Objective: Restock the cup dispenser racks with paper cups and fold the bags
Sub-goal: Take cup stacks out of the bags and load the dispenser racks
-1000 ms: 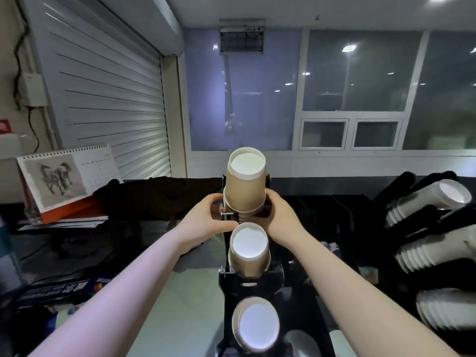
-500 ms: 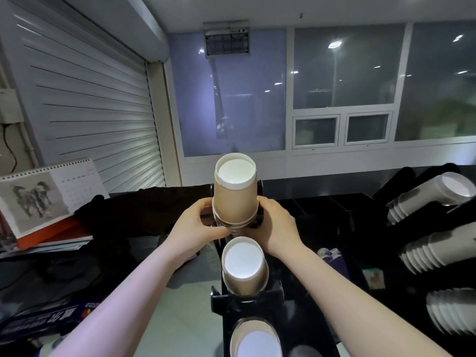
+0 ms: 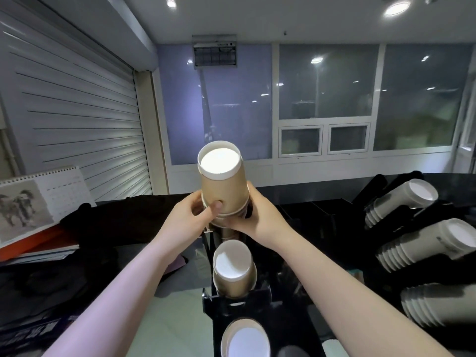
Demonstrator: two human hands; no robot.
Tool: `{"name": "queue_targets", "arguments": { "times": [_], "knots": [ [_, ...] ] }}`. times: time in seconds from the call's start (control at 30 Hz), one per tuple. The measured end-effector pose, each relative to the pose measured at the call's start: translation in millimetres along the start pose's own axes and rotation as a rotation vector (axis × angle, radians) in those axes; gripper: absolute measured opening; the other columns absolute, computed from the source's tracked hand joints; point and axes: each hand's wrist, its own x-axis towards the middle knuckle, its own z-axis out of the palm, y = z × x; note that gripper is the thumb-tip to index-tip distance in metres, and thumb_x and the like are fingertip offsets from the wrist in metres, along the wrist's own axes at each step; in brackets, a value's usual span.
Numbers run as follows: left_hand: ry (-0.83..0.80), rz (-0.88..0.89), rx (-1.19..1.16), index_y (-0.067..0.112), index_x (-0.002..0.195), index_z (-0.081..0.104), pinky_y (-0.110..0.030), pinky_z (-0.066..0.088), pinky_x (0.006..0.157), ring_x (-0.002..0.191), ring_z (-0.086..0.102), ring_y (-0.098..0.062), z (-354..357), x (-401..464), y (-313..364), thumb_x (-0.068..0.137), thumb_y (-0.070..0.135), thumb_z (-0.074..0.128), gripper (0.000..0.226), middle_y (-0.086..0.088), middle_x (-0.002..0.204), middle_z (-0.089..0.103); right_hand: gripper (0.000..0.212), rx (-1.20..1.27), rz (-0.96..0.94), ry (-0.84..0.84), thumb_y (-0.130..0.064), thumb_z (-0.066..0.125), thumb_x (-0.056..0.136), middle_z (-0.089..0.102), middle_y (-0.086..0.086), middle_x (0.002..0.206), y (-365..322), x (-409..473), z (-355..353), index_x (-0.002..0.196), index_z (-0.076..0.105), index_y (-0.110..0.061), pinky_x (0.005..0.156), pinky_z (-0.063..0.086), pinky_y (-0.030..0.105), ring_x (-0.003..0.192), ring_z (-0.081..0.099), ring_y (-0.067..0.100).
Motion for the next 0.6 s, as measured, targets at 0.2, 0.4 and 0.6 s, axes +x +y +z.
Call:
{"name": "queue_targets", "arguments": {
  "times": [0.2, 0.4, 0.6],
  "knots": [
    [0.061, 0.131, -0.011, 0.048, 0.096, 0.063, -0.002, 0.04, 0.071, 0.094, 0.06, 0.011, 3, -13, 19, 0.073, 0.068, 0.052, 0.032, 0.032, 0.096, 0.066, 0.067, 0.115, -0.025, 0.063, -0.04, 0.082, 0.067, 0.064, -0.016, 0.11, -16, -8, -1, 0.124, 0.048, -0.029, 0.089, 0.053, 0.031, 0.1, 0.061, -0.001],
    [0.068, 0.147, -0.075, 0.036, 0.11, 0.062, -0.004, 0.041, 0.073, 0.097, 0.061, 0.007, 2, -27, 32, 0.074, 0.065, 0.056, 0.046, 0.026, 0.101, 0.068, 0.064, 0.244, -0.055, 0.096, -0.019, 0.083, 0.07, 0.066, -0.01, 0.111, -22, -16, 0, 0.124, 0.051, -0.023, 0.091, 0.053, 0.038, 0.104, 0.062, 0.007],
    [0.138, 0.221, -0.131, 0.037, 0.104, 0.062, -0.004, 0.042, 0.071, 0.092, 0.062, 0.007, -2, -36, 53, 0.076, 0.061, 0.056, 0.037, 0.024, 0.097, 0.069, 0.077, 0.286, -0.157, 0.141, -0.026, 0.085, 0.065, 0.058, -0.01, 0.119, -51, -30, -3, 0.129, 0.043, -0.039, 0.083, 0.051, 0.019, 0.106, 0.058, -0.001]
  ]
}}
